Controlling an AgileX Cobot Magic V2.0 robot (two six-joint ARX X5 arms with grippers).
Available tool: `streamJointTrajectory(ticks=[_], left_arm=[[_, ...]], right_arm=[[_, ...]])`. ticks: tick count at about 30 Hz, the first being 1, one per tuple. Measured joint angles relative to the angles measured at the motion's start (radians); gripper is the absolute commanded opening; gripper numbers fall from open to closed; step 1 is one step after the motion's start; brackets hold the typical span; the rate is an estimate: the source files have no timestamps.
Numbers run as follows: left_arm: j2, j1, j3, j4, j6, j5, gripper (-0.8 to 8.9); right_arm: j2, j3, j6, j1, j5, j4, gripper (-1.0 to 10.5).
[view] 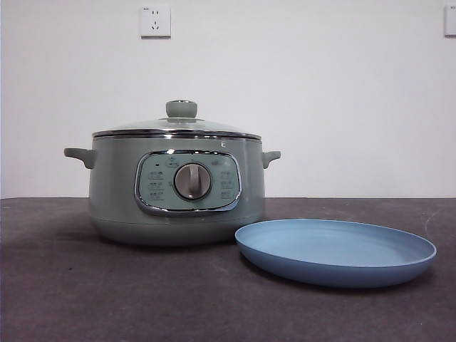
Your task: Take the corn out from the steamer,put the corn on the plate,close the lid
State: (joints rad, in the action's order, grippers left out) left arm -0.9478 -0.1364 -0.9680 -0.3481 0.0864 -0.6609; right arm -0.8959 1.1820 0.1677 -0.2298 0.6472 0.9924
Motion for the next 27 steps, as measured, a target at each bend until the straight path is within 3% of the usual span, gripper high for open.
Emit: streamJointTrajectory(ticks=[12, 27], left_arm=[[-0.319, -0.152, -0.006, 0.379, 0.000, 0.261, 5.39], [-0.677, -0.242, -0.261, 0.369, -0.106, 0.410, 5.39]], right_arm=[[-0.031, 0.000, 0.000, 0.000, -0.001, -0.014, 6.0], [-0.058, 0.000, 0.000, 0.000, -0.002, -0.014, 6.0]])
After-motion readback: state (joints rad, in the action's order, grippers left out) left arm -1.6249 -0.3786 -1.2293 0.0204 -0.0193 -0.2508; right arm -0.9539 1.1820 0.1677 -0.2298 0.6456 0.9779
